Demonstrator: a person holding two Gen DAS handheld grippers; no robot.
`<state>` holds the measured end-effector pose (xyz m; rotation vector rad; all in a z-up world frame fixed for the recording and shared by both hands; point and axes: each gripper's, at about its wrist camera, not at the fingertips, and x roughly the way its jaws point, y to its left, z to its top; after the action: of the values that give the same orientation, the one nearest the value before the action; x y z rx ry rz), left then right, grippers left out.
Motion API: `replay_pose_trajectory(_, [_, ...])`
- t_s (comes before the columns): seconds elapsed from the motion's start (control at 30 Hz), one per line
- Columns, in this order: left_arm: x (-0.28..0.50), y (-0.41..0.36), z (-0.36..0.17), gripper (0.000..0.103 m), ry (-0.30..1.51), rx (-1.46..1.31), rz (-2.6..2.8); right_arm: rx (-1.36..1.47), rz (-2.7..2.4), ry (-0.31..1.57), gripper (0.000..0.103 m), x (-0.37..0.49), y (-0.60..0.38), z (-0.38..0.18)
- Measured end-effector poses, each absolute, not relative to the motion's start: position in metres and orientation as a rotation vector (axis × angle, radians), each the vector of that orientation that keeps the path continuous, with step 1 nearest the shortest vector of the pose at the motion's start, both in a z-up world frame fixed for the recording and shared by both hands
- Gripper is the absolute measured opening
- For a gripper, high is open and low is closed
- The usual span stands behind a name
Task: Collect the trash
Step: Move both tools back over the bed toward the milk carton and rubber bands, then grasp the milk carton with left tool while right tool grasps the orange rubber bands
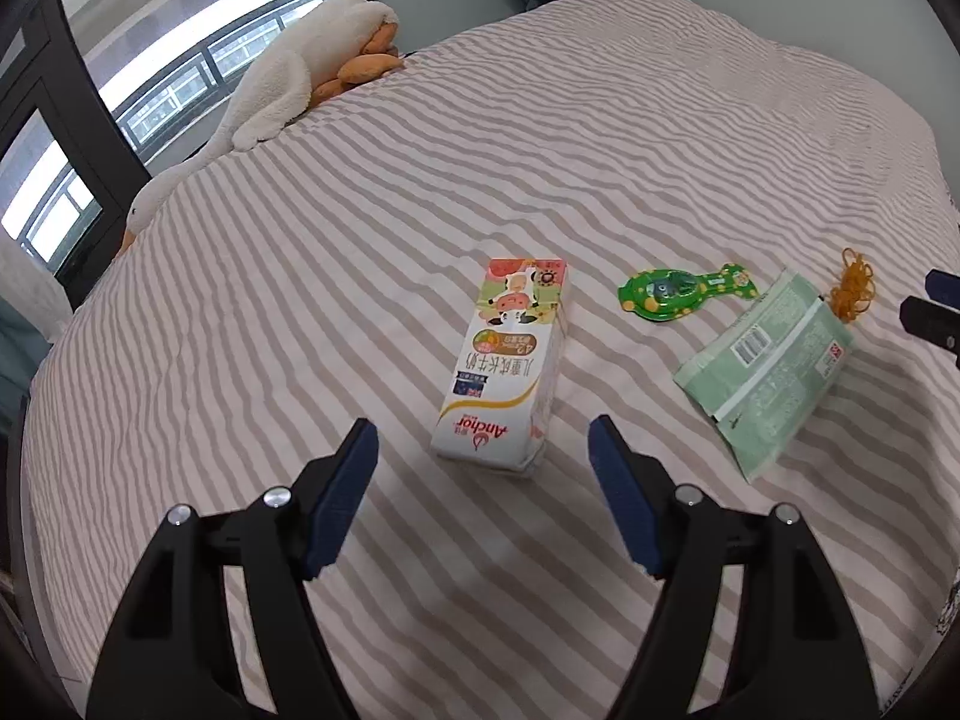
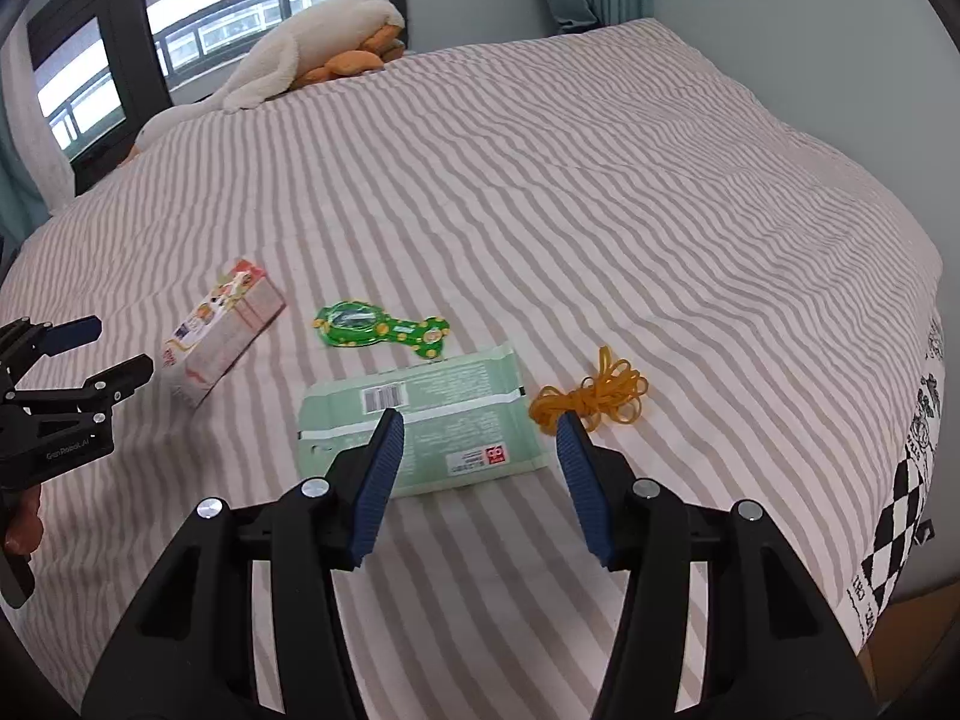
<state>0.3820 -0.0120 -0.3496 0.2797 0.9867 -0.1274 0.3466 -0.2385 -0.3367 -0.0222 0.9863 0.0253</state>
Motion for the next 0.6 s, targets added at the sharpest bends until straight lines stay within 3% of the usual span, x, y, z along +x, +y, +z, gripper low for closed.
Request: replay_pose_trajectory(0.6, [0.446, -0.022, -0.417, 0.073, 1.027, 0.428, -0.387, 0.181, -0.339, 1.014, 0.051, 0.386, -0.26, -0.391])
